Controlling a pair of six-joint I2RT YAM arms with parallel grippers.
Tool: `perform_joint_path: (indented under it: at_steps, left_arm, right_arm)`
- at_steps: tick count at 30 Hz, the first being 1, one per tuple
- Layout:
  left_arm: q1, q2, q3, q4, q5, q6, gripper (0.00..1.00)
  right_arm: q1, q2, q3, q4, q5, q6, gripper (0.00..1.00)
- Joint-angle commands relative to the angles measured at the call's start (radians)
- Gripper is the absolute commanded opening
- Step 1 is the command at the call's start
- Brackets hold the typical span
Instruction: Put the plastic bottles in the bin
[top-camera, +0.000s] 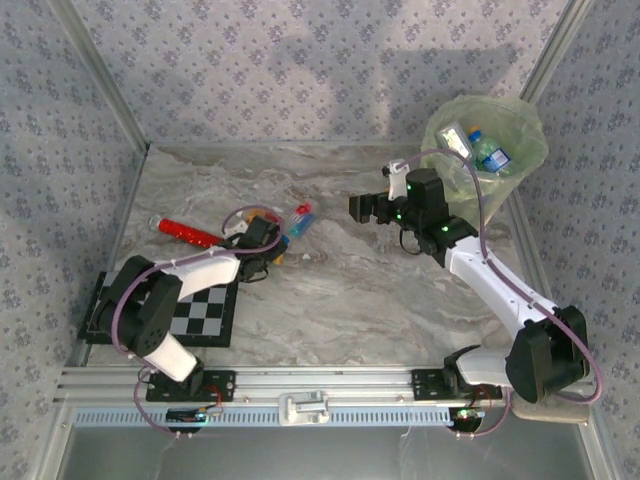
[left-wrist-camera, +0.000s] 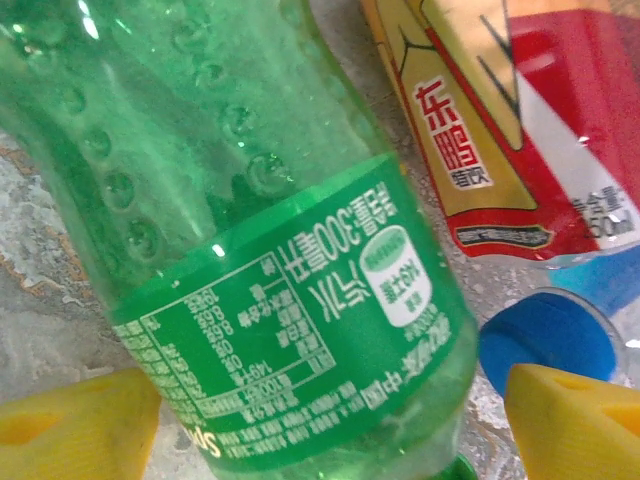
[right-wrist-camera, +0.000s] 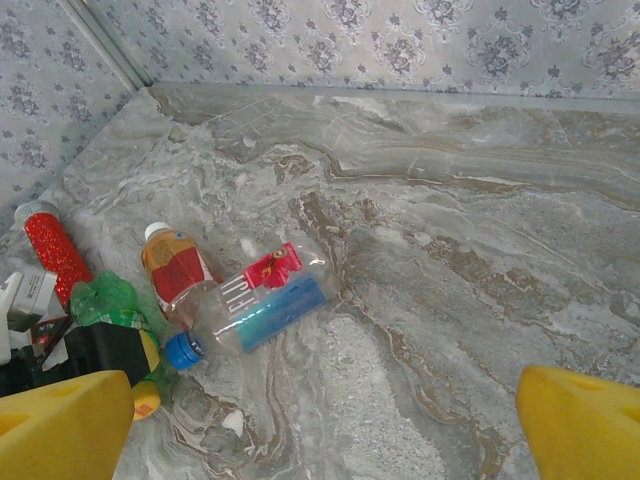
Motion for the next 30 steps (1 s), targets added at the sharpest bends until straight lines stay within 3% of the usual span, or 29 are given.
perform_joint_path:
  at_steps: [1,20,30]
  left_arm:
    - [-0.005,0.018,0.028,-0.001,-0.04,-0.035,0.85]
    - [-0.005,0.073,0.009,0.019,-0.069,-0.051,0.66]
    - [-0.009,-0.005,-0.015,-0.004,-0.114,-0.055,0.53]
  right_arm:
    - [0.008,-0.004,0.001,-0.026,0.025,-0.022,1.0]
    - [0.015,-0.017,-0.003,-0.034,0.03,-0.027,1.0]
    - [0.021,-0.027,-0.018,-0.016,0.026,-0.033,1.0]
